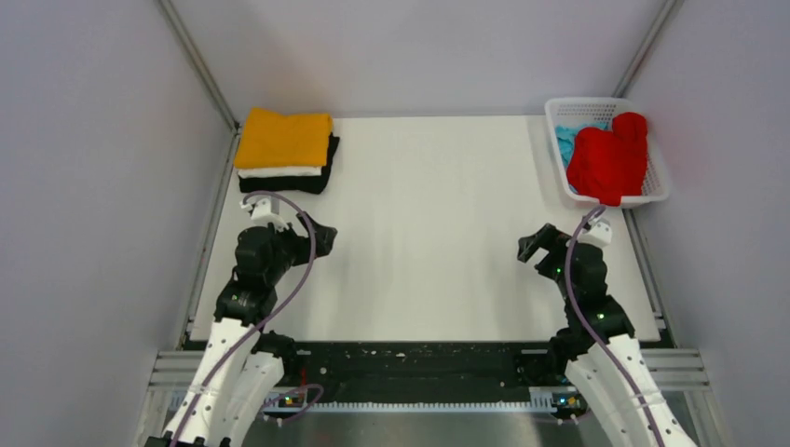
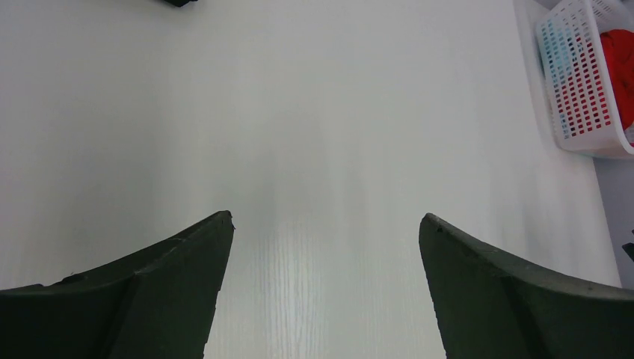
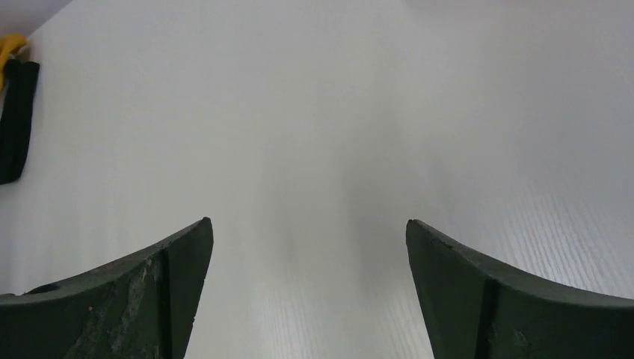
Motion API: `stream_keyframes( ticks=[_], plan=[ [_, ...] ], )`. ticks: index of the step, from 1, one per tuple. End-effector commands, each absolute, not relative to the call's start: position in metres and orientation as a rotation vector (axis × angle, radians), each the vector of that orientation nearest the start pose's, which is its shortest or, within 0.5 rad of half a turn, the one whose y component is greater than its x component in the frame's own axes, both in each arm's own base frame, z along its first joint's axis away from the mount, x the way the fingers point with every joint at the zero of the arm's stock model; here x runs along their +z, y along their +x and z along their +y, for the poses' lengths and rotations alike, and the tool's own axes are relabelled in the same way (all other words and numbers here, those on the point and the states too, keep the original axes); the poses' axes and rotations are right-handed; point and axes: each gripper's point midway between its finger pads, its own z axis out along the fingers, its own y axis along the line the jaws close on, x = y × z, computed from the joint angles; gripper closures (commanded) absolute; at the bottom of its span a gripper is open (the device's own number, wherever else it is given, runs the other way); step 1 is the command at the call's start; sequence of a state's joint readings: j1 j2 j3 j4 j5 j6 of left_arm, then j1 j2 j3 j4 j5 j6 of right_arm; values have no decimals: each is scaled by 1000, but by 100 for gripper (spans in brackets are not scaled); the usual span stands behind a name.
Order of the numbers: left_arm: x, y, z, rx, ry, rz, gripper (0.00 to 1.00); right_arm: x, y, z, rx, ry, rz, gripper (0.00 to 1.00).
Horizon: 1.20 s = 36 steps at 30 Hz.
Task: Fold and stack the t-shirts
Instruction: Grab crumpled tshirt from bin with the right arm
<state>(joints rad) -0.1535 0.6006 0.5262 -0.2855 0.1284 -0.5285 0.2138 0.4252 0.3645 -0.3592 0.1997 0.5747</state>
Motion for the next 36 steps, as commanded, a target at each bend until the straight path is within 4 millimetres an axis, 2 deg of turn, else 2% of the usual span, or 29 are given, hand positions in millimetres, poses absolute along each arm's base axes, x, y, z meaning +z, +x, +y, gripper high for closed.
stream_keyframes(
  ticks=[1, 3, 7, 11, 15, 16, 19, 22, 24, 26, 28, 31, 36],
  plan=[
    [193, 265, -89, -603, -242, 1908, 1, 164, 253, 43, 338, 453, 1854, 1],
    [192, 266, -90, -602, -241, 1912, 1, 177, 262, 42, 332, 456, 1829, 1],
    [190, 267, -90, -603, -243, 1916, 1, 219, 290, 39, 276, 425, 1771, 1],
    [188, 267, -90, -606, -249, 1921, 1, 243, 329, 10, 54, 517, 1804, 1],
    [185, 266, -90, -609, -262, 1931, 1, 248, 381, -21, -27, 533, 1934, 1],
    [184, 267, -90, -609, -265, 1933, 1, 244, 393, -30, -54, 545, 1974, 1],
    [182, 268, -90, -604, -270, 1943, 1, 234, 423, -77, -161, 632, 2051, 1],
    [179, 271, -90, -603, -274, 1951, 1, 220, 451, -117, -191, 721, 2089, 1],
    [176, 273, -91, -606, -274, 1959, 1, 203, 474, -129, -194, 712, 2145, 1],
    [173, 276, -92, -603, -276, 1969, 1, 194, 494, -133, -197, 706, 2169, 1],
    [169, 279, -90, -589, -286, 1988, 1, 191, 514, -146, -240, 743, 2137, 2],
    [164, 281, -90, -577, -293, 2014, 1, 171, 540, -164, -280, 795, 2120, 7],
    [163, 284, -91, -583, -293, 2013, 1, 149, 582, -180, -279, 803, 2089, 16]
  ],
)
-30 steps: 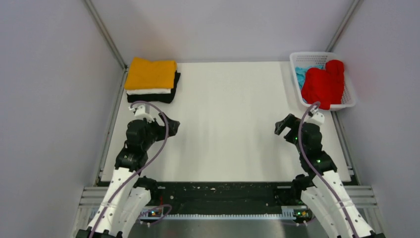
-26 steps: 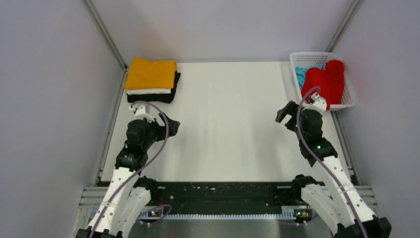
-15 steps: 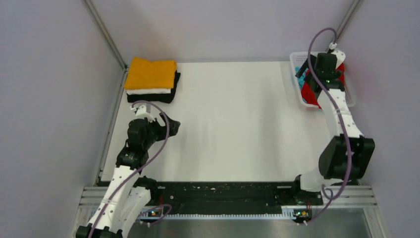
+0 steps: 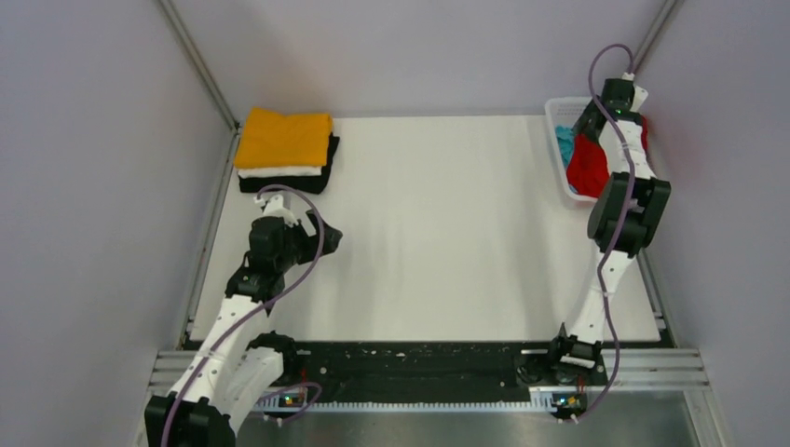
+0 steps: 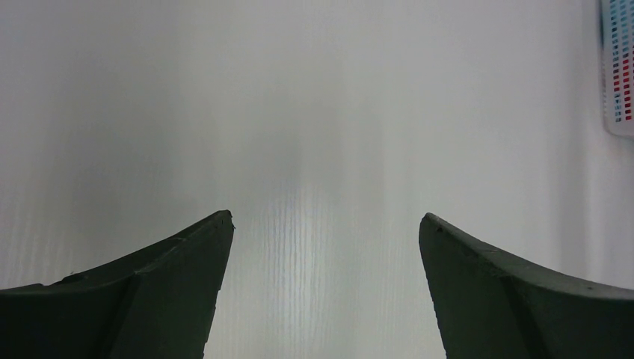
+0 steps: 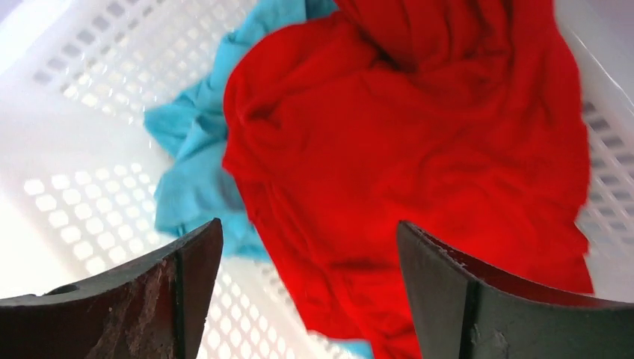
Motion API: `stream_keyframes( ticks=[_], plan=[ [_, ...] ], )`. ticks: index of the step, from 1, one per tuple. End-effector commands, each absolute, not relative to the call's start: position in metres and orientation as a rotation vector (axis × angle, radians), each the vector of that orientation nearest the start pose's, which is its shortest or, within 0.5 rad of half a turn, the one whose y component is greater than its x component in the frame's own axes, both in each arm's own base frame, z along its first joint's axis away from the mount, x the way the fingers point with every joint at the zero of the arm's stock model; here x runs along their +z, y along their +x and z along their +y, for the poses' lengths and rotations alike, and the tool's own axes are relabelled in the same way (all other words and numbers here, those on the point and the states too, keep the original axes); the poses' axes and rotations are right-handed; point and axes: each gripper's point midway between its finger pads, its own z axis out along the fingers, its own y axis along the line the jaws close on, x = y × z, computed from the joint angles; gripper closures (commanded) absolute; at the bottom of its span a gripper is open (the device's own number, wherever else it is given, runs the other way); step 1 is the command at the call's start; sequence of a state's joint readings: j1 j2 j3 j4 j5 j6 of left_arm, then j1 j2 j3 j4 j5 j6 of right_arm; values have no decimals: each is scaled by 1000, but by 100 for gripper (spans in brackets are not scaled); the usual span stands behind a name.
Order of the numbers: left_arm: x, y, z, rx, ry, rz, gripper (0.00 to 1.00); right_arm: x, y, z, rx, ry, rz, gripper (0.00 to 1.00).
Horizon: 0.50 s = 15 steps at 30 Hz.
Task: Fold and stack the t-shirts
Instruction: Grab crumpled tshirt from bin with the right arm
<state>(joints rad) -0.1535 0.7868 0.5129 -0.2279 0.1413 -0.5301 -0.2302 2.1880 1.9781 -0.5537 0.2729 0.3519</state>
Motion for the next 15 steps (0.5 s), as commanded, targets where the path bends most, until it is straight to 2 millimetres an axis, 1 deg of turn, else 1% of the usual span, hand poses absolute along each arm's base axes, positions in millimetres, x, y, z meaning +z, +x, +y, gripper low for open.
stream_keyframes(
  ticks=[1, 3, 4, 5, 6, 8, 9, 10, 11, 12, 15],
  plan=[
    [162, 284, -91, -582, -292, 2013, 1, 146, 591, -181, -269, 790, 2080, 17],
    [160, 285, -89, -570, -298, 2019, 1, 133, 604, -182, -256, 773, 2083, 21],
    [159, 285, -88, -559, -304, 2024, 1, 129, 608, -184, -257, 782, 2075, 23],
    [158, 286, -87, -551, -309, 2026, 1, 120, 612, -186, -263, 791, 2075, 25],
    [157, 286, -86, -547, -312, 2032, 1, 117, 616, -187, -257, 785, 2070, 27],
    [156, 286, -87, -547, -311, 2035, 1, 111, 623, -185, -237, 775, 2070, 37],
    [156, 286, -87, -546, -310, 2037, 1, 110, 624, -185, -231, 775, 2069, 45],
    [156, 286, -87, -546, -311, 2038, 1, 111, 625, -185, -233, 783, 2063, 58],
    [156, 287, -87, -545, -311, 2038, 1, 111, 624, -187, -241, 791, 2055, 73],
    [157, 286, -87, -546, -311, 2037, 1, 116, 624, -190, -254, 797, 2041, 81],
    [159, 285, -87, -552, -308, 2032, 1, 140, 624, -191, -257, 773, 2007, 94]
  ],
)
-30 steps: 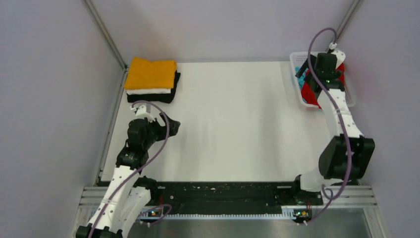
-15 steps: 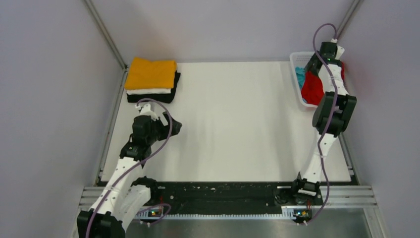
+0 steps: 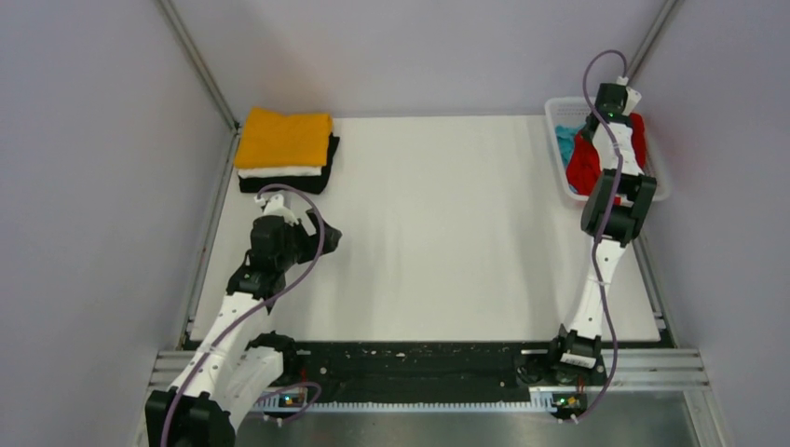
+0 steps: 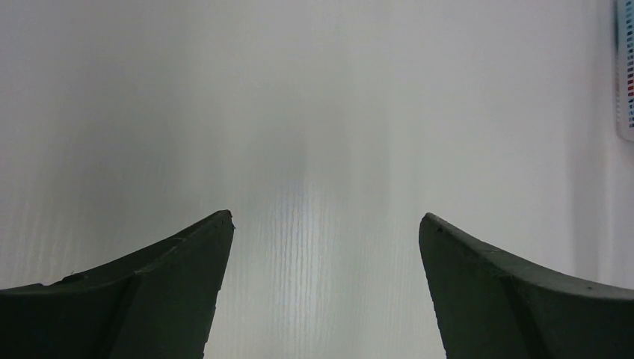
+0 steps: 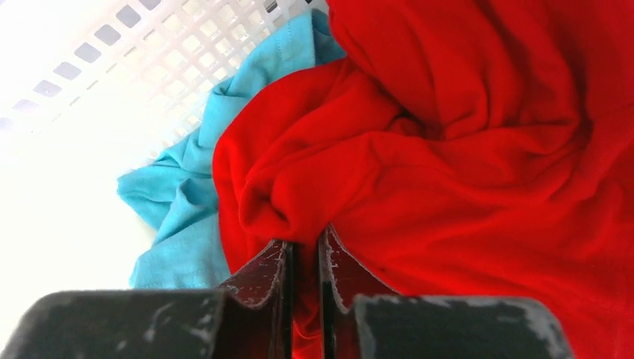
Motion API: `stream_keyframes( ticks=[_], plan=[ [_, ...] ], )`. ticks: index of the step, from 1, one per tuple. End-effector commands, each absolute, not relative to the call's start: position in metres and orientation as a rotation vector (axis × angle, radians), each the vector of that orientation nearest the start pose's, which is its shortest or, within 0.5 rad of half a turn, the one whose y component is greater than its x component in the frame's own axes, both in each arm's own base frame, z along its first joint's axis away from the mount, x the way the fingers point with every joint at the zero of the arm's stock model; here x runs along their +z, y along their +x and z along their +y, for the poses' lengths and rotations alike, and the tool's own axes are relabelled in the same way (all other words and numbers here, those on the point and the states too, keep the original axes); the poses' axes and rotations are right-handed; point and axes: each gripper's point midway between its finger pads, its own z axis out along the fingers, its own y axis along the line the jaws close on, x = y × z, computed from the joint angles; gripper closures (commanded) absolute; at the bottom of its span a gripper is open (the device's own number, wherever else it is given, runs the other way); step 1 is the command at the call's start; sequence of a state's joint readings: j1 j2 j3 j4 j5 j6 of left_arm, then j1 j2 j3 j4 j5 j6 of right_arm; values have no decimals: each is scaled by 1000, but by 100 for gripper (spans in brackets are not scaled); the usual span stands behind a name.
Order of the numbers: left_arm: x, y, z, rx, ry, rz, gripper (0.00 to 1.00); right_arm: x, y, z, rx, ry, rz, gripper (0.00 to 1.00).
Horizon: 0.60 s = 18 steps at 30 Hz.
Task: Fold and stack the t-shirts
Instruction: Grab crumpled tshirt from bin with the right arm
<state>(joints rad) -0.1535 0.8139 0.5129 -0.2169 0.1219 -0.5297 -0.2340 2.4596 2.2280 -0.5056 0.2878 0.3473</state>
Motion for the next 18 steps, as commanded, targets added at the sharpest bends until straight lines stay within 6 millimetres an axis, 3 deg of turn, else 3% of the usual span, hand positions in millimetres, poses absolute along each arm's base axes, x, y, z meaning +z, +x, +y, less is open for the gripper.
stream_keyframes(
  ticks=[1, 5, 10, 15, 18],
  plan=[
    [160, 285, -87, -553, -306, 2027, 1, 153, 624, -191, -253, 763, 1990, 98],
    [166, 281, -88, -569, -299, 2007, 1, 216, 615, -190, -258, 720, 1904, 100],
    [171, 275, -89, -586, -293, 1988, 1, 340, 585, -178, -212, 643, 1722, 100],
    [179, 268, -98, -648, -260, 1977, 1, 446, 533, -121, -4, 466, 1607, 100],
    [187, 263, -102, -681, -243, 1955, 1, 498, 498, -69, 93, 317, 1544, 100]
  ],
)
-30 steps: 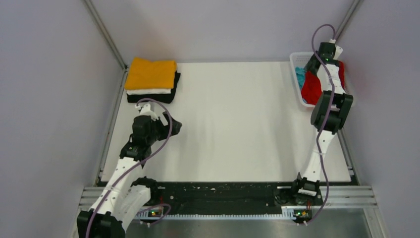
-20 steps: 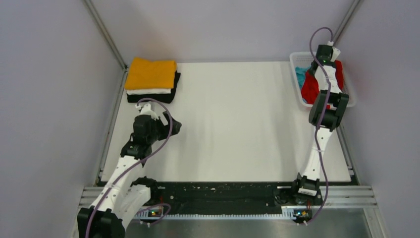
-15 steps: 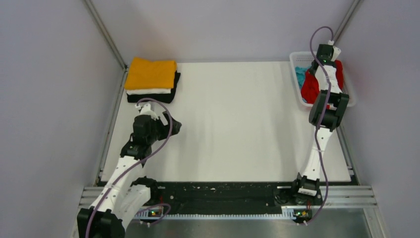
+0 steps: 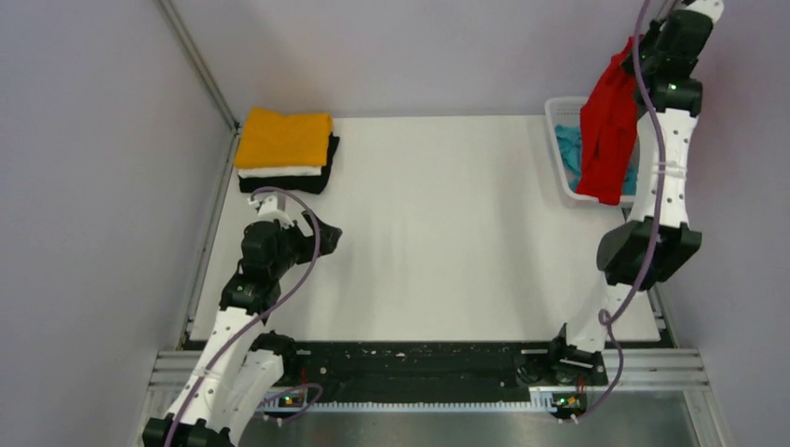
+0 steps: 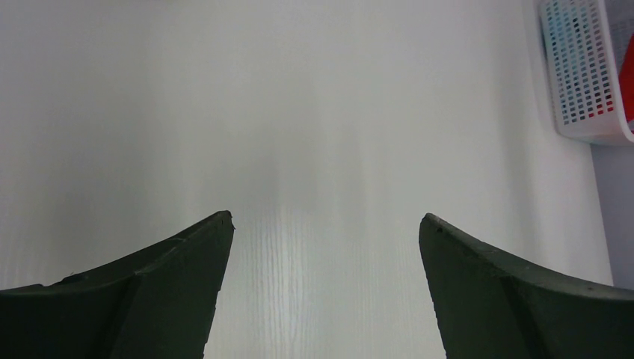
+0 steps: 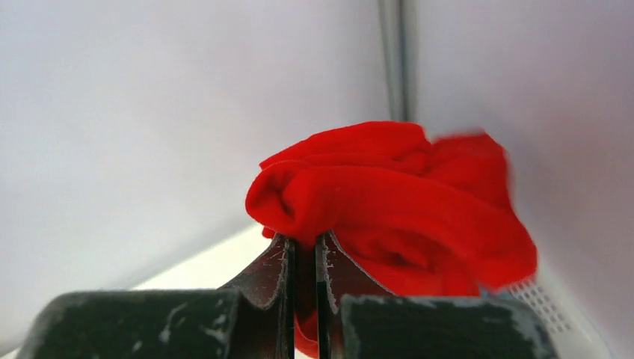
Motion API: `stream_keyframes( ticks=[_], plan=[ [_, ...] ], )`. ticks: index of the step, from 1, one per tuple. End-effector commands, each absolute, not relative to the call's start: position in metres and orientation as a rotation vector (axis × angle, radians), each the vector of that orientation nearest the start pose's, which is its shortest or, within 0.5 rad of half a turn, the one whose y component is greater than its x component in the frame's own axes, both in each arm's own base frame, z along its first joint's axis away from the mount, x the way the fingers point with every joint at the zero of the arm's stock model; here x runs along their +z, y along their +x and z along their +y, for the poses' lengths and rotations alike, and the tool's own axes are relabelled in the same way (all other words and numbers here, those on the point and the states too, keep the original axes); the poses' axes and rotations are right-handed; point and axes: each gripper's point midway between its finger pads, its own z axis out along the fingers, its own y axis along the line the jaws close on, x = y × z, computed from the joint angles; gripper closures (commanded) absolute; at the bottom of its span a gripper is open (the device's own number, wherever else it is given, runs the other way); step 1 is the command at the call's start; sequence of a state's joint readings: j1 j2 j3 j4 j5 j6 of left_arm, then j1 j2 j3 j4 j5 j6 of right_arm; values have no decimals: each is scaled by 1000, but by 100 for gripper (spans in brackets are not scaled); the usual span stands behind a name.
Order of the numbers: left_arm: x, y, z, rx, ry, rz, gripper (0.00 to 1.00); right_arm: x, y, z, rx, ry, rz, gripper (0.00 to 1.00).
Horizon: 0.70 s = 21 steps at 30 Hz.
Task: Fold and stack the t-shirts
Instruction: Grab crumpled tshirt from bin with the right arm, then move the tshirt to the center of the board
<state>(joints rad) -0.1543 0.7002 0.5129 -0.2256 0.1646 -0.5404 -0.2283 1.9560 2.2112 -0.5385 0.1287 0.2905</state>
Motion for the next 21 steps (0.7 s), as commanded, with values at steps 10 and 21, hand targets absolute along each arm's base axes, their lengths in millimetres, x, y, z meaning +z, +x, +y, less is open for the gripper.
stream_keyframes(
  ticks=[10, 21],
  plan=[
    [217, 242, -102, -743, -262, 1867, 1, 607, 362, 176, 820, -280, 1318, 100],
    [216, 219, -87, -688, -366, 1914, 1, 511, 365, 261, 878, -376, 1469, 100]
  ],
)
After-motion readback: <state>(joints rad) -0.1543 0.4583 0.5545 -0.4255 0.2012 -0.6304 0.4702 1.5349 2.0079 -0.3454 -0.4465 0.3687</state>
